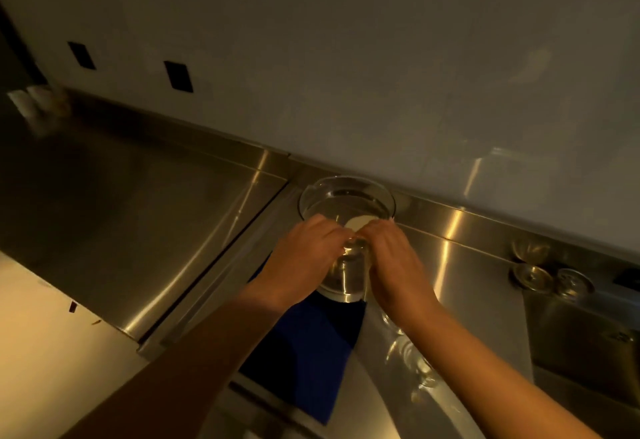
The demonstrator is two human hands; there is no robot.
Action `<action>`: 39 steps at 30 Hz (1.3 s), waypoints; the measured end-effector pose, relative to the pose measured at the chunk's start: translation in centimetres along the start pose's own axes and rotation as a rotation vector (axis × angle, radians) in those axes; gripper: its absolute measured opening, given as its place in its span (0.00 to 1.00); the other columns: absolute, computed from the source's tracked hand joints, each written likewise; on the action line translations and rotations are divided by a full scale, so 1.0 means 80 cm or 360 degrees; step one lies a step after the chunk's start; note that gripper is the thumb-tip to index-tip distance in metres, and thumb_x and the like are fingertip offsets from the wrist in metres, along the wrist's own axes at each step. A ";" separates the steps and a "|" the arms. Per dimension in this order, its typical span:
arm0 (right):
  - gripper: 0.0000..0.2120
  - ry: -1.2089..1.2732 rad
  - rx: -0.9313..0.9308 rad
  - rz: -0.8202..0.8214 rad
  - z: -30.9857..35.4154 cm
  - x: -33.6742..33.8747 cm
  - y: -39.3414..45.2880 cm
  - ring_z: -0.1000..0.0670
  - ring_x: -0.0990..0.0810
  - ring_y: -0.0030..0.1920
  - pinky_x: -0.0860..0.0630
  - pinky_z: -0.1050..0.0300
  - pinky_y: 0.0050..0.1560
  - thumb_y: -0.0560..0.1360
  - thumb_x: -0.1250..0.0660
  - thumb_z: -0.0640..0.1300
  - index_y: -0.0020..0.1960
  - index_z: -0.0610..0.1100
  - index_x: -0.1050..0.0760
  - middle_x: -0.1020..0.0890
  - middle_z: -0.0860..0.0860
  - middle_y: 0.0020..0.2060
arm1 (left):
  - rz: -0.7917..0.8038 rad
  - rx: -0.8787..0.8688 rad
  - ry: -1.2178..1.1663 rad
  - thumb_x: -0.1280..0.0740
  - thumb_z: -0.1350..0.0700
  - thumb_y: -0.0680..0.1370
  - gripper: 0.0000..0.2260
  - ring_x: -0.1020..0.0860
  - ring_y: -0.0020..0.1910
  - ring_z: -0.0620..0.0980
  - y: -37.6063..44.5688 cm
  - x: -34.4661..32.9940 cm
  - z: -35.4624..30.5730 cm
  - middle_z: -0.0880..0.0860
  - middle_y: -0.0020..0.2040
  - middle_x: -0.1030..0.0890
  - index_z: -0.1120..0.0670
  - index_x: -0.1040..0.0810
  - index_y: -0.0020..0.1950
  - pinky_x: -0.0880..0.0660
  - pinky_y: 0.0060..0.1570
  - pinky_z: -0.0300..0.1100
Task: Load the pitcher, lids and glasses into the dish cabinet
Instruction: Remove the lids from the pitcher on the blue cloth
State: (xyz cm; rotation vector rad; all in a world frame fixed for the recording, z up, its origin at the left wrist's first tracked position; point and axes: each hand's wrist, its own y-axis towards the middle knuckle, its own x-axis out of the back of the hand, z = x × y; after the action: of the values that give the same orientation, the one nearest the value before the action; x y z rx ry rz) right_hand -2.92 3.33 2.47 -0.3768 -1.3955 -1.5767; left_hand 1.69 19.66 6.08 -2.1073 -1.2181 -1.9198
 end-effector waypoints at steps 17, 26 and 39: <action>0.32 -0.0539 -0.0392 0.0364 0.116 -0.060 0.000 0.47 0.22 0.52 0.27 0.59 0.47 0.56 0.19 0.39 0.57 0.45 0.27 0.22 0.46 0.52 | 0.0230 -0.0402 -0.0354 0.33 0.59 0.77 0.14 0.24 0.54 0.50 -0.076 0.004 0.123 0.54 0.55 0.22 0.58 0.24 0.62 0.24 0.49 0.43; 0.29 -0.0568 -0.0466 0.0565 0.137 -0.069 -0.011 0.43 0.29 0.66 0.35 0.57 0.60 0.65 0.26 0.36 0.65 0.42 0.29 0.28 0.43 0.65 | 0.0255 -0.0447 -0.0382 0.28 0.62 0.73 0.16 0.21 0.50 0.52 -0.100 -0.031 0.142 0.55 0.52 0.21 0.59 0.23 0.59 0.20 0.37 0.46; 0.39 -0.0645 -0.0548 0.0372 0.131 -0.094 -0.028 0.41 0.28 0.65 0.32 0.48 0.60 0.55 0.20 0.33 0.65 0.42 0.27 0.26 0.43 0.65 | 0.0295 -0.0388 -0.0345 0.34 0.59 0.77 0.19 0.25 0.56 0.48 -0.102 -0.044 0.160 0.52 0.60 0.24 0.55 0.29 0.68 0.21 0.44 0.41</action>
State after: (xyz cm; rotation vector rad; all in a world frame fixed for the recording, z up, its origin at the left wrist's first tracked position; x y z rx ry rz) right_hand -4.67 15.74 -1.33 -1.0771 -1.3101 -1.5985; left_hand 7.98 30.10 -3.61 -2.5046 -0.8120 -1.8811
